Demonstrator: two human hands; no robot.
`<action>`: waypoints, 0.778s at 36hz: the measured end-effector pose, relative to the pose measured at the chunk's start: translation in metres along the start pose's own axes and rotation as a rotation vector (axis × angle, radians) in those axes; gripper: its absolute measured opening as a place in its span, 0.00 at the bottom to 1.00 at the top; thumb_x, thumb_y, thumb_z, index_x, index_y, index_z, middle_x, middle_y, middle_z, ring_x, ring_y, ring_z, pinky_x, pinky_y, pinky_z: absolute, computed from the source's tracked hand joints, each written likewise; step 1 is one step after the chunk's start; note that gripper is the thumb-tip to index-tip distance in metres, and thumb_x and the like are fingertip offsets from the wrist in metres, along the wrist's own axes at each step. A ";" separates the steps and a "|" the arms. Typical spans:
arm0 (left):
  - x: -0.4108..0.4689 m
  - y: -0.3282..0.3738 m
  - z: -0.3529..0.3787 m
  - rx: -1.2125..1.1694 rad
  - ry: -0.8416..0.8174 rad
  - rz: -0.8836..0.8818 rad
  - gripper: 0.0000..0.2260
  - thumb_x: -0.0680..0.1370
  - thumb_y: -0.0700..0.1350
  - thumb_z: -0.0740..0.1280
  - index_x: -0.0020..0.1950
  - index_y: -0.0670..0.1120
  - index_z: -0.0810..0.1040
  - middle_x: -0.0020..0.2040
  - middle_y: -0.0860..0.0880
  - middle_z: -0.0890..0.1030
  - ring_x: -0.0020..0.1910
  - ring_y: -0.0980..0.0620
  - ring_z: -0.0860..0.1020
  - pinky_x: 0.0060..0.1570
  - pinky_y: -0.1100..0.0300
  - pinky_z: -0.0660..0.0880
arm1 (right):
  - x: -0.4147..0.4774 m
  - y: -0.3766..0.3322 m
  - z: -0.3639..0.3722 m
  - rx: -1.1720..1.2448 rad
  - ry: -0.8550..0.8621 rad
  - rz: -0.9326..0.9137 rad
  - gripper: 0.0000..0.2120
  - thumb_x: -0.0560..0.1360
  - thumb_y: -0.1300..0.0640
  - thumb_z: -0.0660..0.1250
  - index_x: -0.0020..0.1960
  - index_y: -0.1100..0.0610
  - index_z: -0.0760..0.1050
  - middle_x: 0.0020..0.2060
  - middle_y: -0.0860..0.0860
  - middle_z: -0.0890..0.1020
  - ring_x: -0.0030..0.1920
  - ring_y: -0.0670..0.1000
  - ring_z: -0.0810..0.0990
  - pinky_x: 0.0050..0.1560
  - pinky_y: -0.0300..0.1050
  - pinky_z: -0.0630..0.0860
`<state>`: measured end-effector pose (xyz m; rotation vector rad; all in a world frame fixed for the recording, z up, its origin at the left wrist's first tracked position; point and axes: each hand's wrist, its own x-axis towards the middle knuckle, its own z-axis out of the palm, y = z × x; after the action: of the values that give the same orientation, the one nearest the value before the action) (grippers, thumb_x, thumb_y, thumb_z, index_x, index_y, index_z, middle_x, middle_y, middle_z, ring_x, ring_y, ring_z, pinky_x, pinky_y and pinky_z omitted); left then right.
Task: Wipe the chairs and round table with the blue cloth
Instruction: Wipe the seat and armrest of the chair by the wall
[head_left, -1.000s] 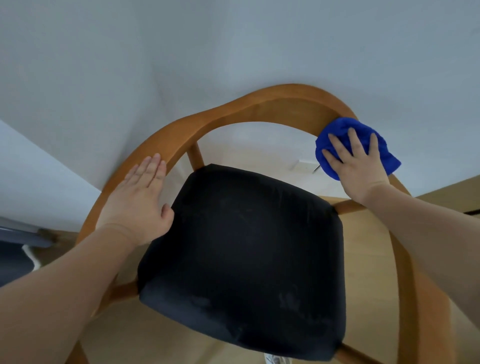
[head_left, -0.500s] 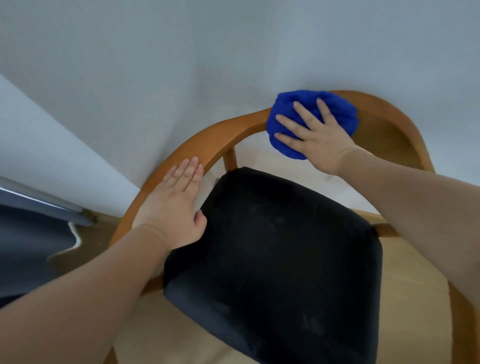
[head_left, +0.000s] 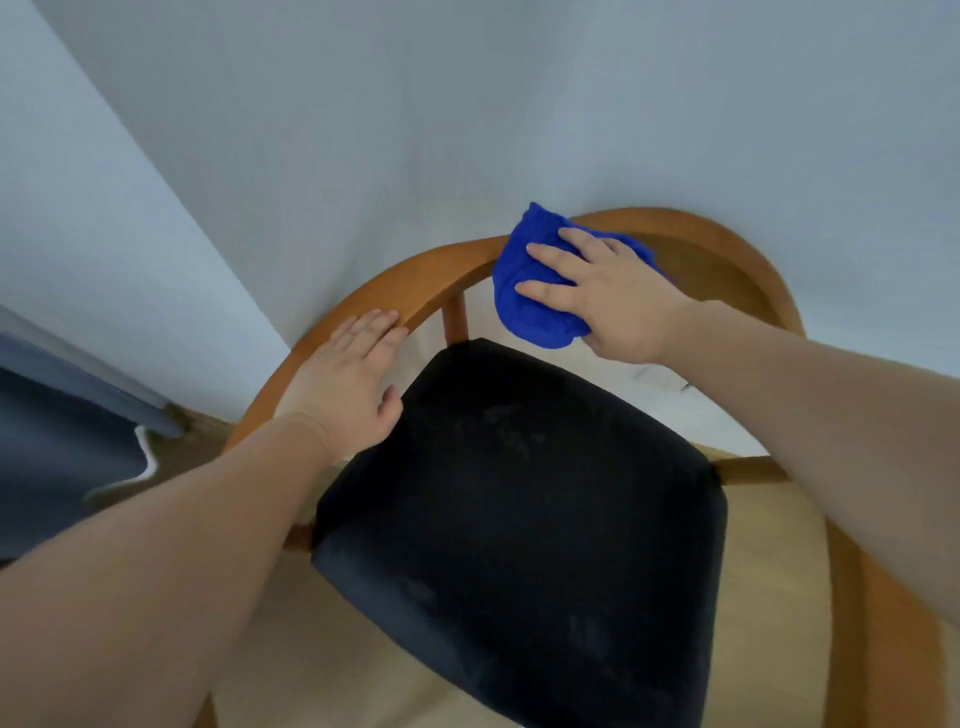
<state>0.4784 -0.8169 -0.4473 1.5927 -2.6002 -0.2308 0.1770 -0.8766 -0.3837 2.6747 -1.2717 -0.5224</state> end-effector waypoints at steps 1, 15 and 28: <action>-0.003 0.001 -0.004 -0.019 0.017 0.028 0.26 0.75 0.46 0.63 0.72 0.39 0.66 0.74 0.40 0.65 0.73 0.42 0.63 0.74 0.48 0.54 | -0.009 -0.003 -0.008 0.023 0.029 0.013 0.34 0.75 0.55 0.65 0.77 0.43 0.54 0.78 0.52 0.51 0.76 0.61 0.49 0.71 0.62 0.57; -0.106 0.077 -0.158 -0.759 0.214 0.028 0.21 0.77 0.54 0.62 0.70 0.57 0.67 0.66 0.59 0.74 0.65 0.58 0.72 0.66 0.57 0.68 | -0.102 -0.133 -0.158 0.419 0.382 0.013 0.36 0.67 0.60 0.73 0.73 0.52 0.66 0.75 0.57 0.62 0.73 0.66 0.60 0.64 0.68 0.67; -0.270 0.121 -0.330 -1.381 0.326 -0.187 0.28 0.73 0.47 0.70 0.70 0.49 0.63 0.60 0.51 0.79 0.61 0.48 0.77 0.56 0.55 0.76 | -0.177 -0.220 -0.325 0.506 0.605 -0.233 0.40 0.68 0.56 0.73 0.75 0.54 0.58 0.76 0.59 0.58 0.74 0.63 0.57 0.68 0.60 0.63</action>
<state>0.5444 -0.5507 -0.0995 1.0976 -1.3227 -1.2690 0.3522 -0.6090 -0.0951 3.0188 -1.0041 0.6449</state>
